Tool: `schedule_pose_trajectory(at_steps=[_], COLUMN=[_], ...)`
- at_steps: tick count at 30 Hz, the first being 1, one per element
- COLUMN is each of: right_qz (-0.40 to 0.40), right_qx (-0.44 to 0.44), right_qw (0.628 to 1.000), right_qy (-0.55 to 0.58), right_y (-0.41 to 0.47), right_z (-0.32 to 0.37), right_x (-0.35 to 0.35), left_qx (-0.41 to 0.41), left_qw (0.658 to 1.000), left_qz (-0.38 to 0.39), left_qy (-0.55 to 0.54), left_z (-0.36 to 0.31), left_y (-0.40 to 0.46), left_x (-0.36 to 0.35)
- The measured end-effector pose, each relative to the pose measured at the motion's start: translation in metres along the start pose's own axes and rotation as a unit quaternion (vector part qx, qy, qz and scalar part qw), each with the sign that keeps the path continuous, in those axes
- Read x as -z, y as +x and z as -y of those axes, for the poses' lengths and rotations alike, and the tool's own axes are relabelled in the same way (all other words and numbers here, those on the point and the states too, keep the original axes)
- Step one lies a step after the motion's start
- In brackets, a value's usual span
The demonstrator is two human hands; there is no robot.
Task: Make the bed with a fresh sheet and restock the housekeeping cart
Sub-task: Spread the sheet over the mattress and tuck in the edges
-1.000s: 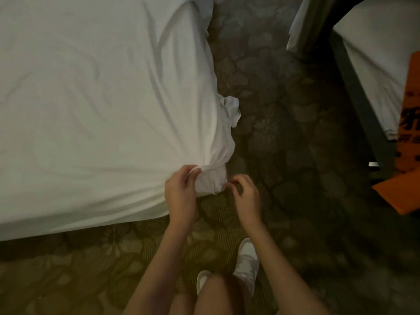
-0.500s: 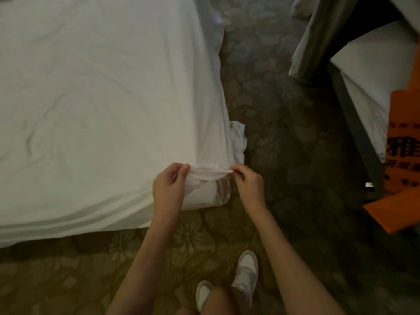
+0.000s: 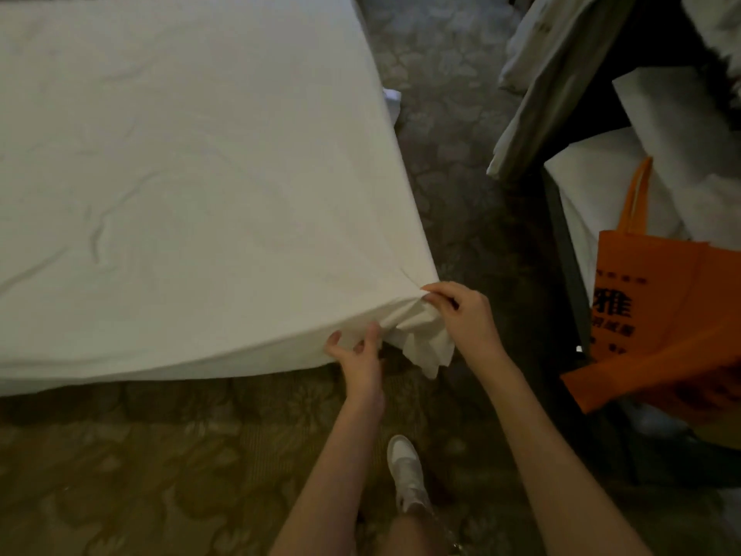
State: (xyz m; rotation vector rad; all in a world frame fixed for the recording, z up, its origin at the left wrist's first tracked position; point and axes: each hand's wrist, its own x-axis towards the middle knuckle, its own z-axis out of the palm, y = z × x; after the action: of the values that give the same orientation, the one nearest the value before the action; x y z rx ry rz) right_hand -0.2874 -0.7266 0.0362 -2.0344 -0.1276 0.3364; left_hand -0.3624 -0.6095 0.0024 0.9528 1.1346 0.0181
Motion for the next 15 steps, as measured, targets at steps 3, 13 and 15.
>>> schedule_pose_trajectory(at_steps=[3, 13, 15], right_qz=[0.026, 0.122, 0.153], right_qx=[0.002, -0.006, -0.009], right_qw=[1.000, 0.992, 0.988], right_qy=[-0.001, 0.023, 0.022], right_y=[0.006, 0.029, 0.035], right_z=[0.009, -0.013, -0.017], right_x=[0.009, 0.039, 0.043], left_qx=[0.051, -0.029, -0.079], left_qw=[0.998, 0.993, 0.993], left_qz=[0.020, 0.003, 0.001], left_qy=[-0.041, -0.118, -0.084], left_z=[0.007, 0.018, 0.026], left_y=[-0.003, -0.034, -0.049], left_x=[-0.027, -0.085, -0.078])
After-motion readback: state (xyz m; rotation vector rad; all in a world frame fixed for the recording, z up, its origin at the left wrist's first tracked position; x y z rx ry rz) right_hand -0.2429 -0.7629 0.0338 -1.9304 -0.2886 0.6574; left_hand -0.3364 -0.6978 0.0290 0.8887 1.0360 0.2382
